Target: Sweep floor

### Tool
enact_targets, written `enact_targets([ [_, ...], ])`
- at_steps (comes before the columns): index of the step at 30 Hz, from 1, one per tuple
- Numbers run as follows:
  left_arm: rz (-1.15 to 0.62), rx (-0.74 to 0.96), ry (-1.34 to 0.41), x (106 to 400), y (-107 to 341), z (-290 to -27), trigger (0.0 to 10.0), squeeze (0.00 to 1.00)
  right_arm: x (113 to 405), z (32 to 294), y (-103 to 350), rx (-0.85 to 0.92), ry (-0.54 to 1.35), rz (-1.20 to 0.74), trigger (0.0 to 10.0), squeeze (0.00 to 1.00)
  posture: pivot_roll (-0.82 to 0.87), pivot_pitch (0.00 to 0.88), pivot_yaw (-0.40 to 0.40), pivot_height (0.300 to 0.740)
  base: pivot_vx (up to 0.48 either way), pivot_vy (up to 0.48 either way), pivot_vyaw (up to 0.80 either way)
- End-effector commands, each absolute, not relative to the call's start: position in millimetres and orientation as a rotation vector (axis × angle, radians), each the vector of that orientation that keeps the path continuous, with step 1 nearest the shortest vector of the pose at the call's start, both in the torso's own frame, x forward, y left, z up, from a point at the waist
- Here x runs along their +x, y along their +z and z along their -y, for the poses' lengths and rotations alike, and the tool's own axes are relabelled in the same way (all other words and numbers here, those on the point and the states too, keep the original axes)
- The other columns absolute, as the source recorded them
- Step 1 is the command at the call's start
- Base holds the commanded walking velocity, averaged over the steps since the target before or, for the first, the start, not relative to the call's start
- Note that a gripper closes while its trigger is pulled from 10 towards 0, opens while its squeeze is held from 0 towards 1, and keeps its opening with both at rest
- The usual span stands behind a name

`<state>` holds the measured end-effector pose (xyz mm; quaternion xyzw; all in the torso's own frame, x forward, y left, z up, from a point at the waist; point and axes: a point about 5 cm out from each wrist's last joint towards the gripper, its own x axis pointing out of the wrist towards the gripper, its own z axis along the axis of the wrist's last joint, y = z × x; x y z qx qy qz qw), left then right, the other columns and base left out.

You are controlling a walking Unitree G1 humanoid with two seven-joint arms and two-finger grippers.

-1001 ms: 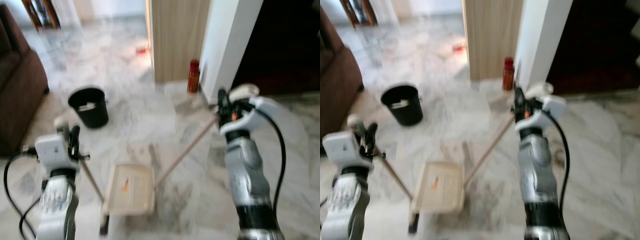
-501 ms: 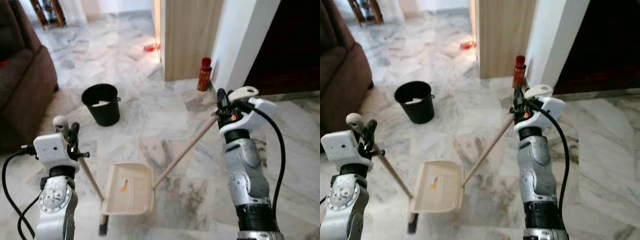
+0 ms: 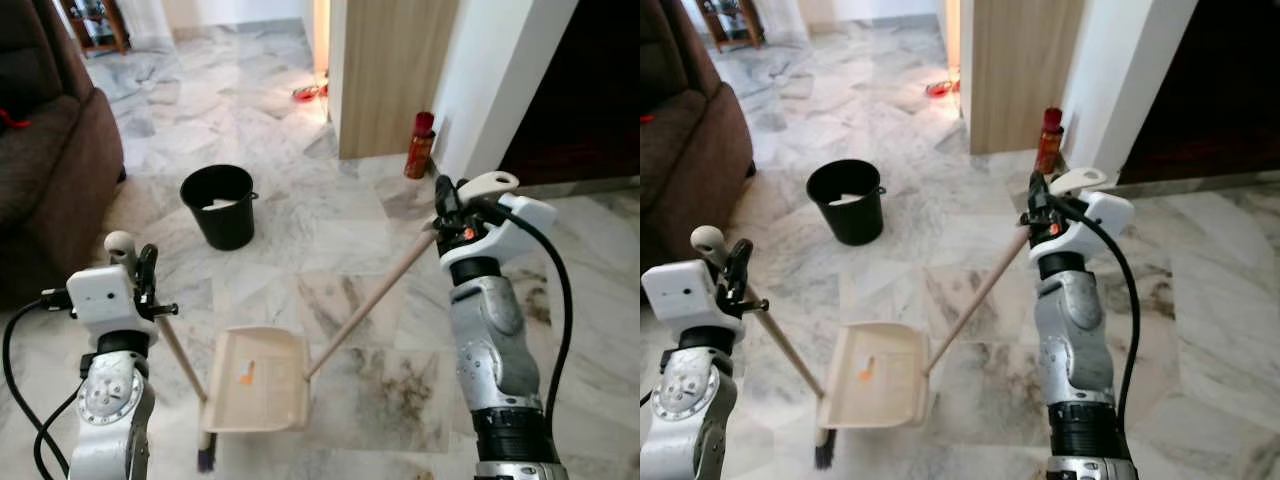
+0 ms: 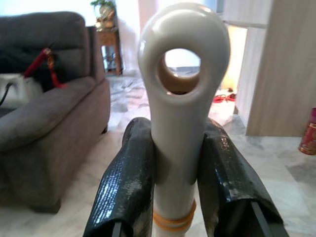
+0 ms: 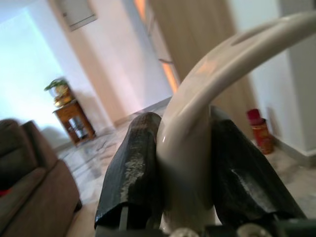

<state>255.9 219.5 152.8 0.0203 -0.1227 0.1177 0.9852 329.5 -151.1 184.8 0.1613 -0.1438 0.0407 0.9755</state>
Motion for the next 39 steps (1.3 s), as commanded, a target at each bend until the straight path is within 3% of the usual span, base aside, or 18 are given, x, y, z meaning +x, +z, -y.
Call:
enact_targets([
  [1, 0.297, 0.054, 0.241, 255.1, 162.8, -220.7, 10.0, 0.0, 328.8, 145.6, 200.6, 0.357, 0.11, 0.358, 10.0, 0.0, 0.03, 0.091, 0.031, 0.74, 0.0, 0.0, 0.0],
  [12, 0.287, 0.065, 0.257, 255.6, 162.7, -221.9, 10.0, 0.0, 328.2, 144.9, 202.8, 0.356, 0.12, 0.37, 10.0, 0.0, 0.03, 0.091, 0.031, 0.74, 0.0, 0.0, 0.0],
  [20, 0.284, 0.07, 0.259, 255.7, 162.2, -221.7, 10.0, 0.0, 327.8, 144.0, 202.8, 0.343, 0.126, 0.374, 10.0, 0.0, 0.03, 0.09, 0.032, 0.74, 0.272, 0.0, 0.4],
  [39, 0.283, 0.081, 0.247, 256.1, 162.1, -220.7, 10.0, 0.0, 328.1, 140.9, 199.6, 0.335, 0.147, 0.354, 10.0, 0.0, 0.04, 0.09, 0.033, 0.74, 0.312, 0.0, 0.0],
])
